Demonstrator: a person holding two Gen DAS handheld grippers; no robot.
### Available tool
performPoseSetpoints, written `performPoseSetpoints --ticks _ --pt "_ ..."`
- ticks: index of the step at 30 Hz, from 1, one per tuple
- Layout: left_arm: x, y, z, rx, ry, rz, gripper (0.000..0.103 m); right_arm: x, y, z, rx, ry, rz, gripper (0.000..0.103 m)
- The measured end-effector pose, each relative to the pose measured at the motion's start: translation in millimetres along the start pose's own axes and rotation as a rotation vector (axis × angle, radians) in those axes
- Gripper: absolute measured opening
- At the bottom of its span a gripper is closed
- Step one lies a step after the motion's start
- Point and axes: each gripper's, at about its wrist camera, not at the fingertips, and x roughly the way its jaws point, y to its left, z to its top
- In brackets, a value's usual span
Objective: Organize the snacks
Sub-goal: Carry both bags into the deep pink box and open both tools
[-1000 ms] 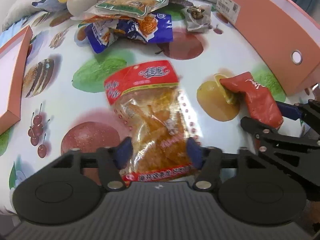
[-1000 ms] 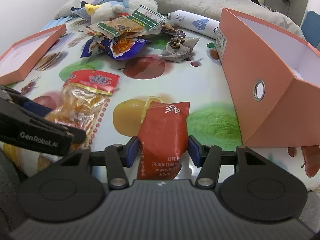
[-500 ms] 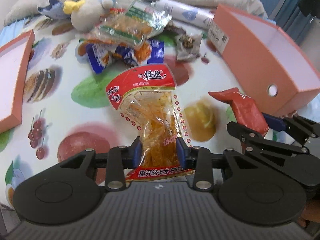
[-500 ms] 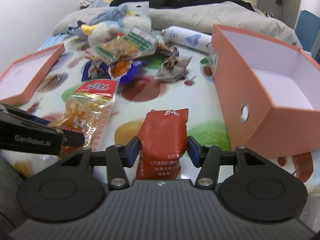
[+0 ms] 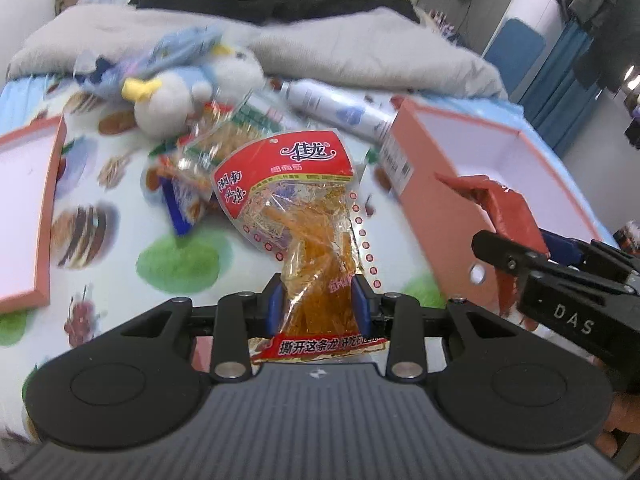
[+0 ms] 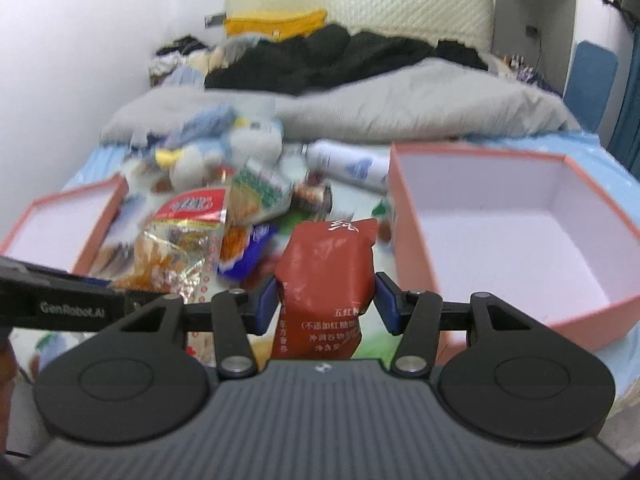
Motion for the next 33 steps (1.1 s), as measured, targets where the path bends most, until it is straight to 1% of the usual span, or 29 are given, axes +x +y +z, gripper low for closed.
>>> performPoseSetpoints --ticks 7,12,18,22,25,29,33 --pt "-25 -21 44 0.021 -0.098 -0.046 0.040 -20 -17 37 0.002 -0.094 -0.027 0.054" --pt "-33 -49 71 0.066 -0.151 -0.086 0.040 -35 -42 57 0.048 -0.154 -0.052 0.054" --pt "-34 -86 95 0.109 -0.184 -0.129 0.039 -43 -73 69 0.076 -0.193 -0.096 0.054" --pt "-24 -111 104 0.135 -0.181 -0.149 0.039 -41 -96 70 0.100 -0.197 -0.121 0.054" --pt "-9 -130 106 0.151 -0.161 -0.162 0.038 -35 -112 66 0.117 -0.180 -0.141 0.054" --pt "19 -153 107 0.167 -0.121 -0.172 0.037 -21 -140 56 0.149 -0.143 -0.160 0.054" --pt "54 -176 105 0.182 -0.067 -0.175 0.036 -5 -163 45 0.165 -0.098 -0.169 0.054"
